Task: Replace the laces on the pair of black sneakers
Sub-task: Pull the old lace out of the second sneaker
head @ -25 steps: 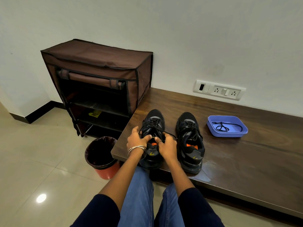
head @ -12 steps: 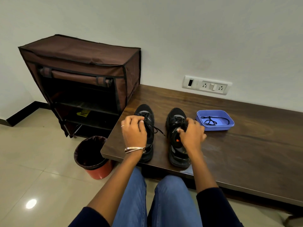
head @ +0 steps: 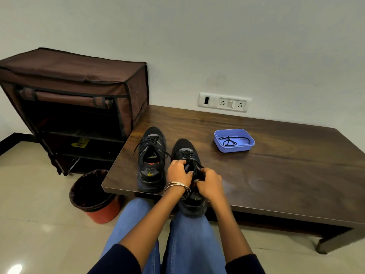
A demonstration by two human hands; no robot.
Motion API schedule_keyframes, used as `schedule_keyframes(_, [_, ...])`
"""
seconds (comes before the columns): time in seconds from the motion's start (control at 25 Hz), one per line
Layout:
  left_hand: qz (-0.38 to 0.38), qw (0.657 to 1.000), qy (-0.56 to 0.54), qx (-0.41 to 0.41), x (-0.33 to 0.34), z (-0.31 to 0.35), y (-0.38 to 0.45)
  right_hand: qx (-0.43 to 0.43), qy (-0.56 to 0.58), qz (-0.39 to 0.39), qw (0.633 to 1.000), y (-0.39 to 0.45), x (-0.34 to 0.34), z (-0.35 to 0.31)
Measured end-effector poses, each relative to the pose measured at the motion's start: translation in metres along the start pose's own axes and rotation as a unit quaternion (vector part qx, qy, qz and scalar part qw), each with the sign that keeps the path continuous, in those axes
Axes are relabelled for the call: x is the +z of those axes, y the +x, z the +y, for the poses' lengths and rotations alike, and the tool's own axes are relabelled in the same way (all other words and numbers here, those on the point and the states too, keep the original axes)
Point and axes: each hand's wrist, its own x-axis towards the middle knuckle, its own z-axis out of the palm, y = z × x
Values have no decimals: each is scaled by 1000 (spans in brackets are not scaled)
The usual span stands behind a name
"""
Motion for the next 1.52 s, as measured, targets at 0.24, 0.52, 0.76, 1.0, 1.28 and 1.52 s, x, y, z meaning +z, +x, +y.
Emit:
schedule_keyframes(0.24, [2, 999, -32, 19, 2, -8, -7, -14, 39, 69, 997, 15, -36, -7])
schedule_keyframes(0.52, [9, 1000, 23, 5, 0, -6, -12, -84, 2, 49, 995, 29, -1, -14])
schedule_keyframes(0.76, [1, 999, 39, -6, -3, 3, -18, -89, 14, 93, 992, 25, -23, -14])
schedule_keyframes(1.0, [20, 999, 23, -10, -2, 3, -22, -76, 698, 101, 705, 13, -127, -53])
schedule_keyframes(1.28, [7, 998, 68, -2, -5, 6, -23, -28, -109, 75, 991, 33, -68, -27])
schedule_keyframes(1.52, [1, 998, 65, 0, -6, 6, -22, -63, -112, 2, 992, 21, -17, -25])
